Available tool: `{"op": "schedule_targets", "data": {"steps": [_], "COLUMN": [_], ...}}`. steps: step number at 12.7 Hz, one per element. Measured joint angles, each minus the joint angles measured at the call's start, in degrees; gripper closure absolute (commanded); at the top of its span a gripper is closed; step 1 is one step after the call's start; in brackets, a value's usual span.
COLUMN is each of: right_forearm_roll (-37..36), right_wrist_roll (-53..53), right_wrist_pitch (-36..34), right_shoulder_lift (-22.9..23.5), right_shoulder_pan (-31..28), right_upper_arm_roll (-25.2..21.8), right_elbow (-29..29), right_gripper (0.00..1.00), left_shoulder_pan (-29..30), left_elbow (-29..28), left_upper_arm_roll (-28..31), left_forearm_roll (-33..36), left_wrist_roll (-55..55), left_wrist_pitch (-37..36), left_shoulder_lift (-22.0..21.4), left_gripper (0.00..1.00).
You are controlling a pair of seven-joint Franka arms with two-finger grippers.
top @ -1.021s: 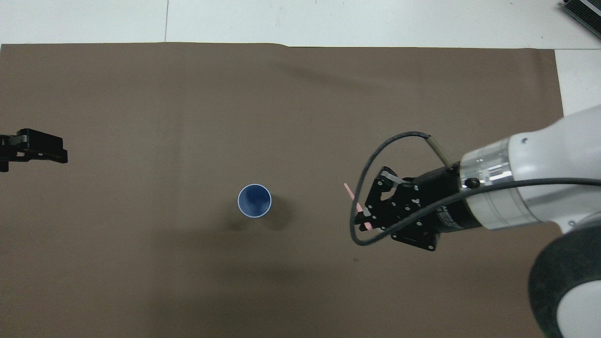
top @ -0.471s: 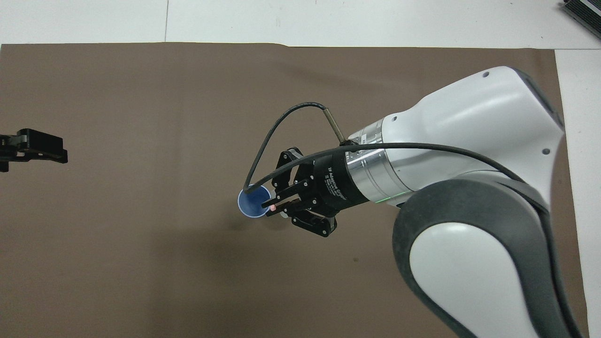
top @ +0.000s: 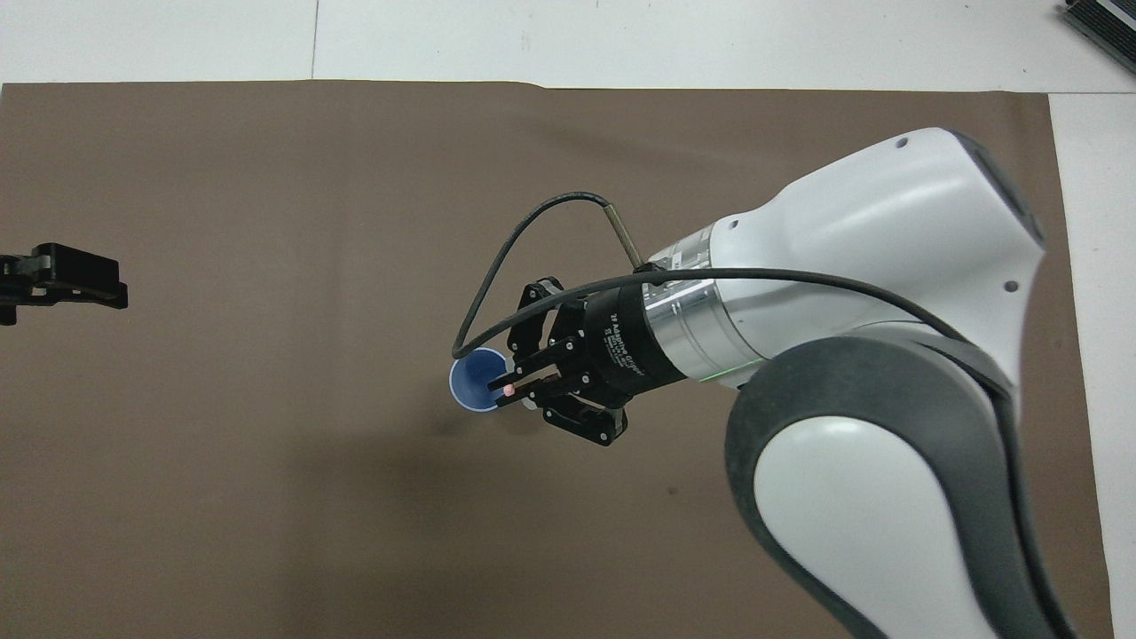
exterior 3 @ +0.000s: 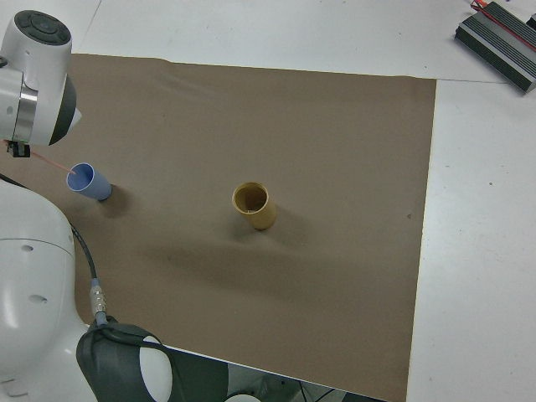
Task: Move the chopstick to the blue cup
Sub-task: 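Lower the pink stick into the blue cup and open the right gripper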
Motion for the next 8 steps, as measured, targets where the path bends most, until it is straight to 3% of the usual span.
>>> {"op": "schedule_targets", "data": {"steps": [8], "right_forearm_roll": [1.45], "right_wrist_roll": [-0.58], "right_wrist_pitch": [6.35], "right_shoulder_lift": [2.04], "right_shoulder_pan": [2.44], "right_upper_arm_roll": [0.03], "right_elbow": [-4.63], "right_gripper": [1.00], "left_shoulder_pan": [0.00], "left_elbow": [0.00], "left_upper_arm_roll": [0.00], "left_forearm_roll": [0.00], "left_wrist_roll": [0.00], "left_wrist_pitch": [0.00], "left_shoulder_lift": [0.00], "left_gripper": [0.00]}}
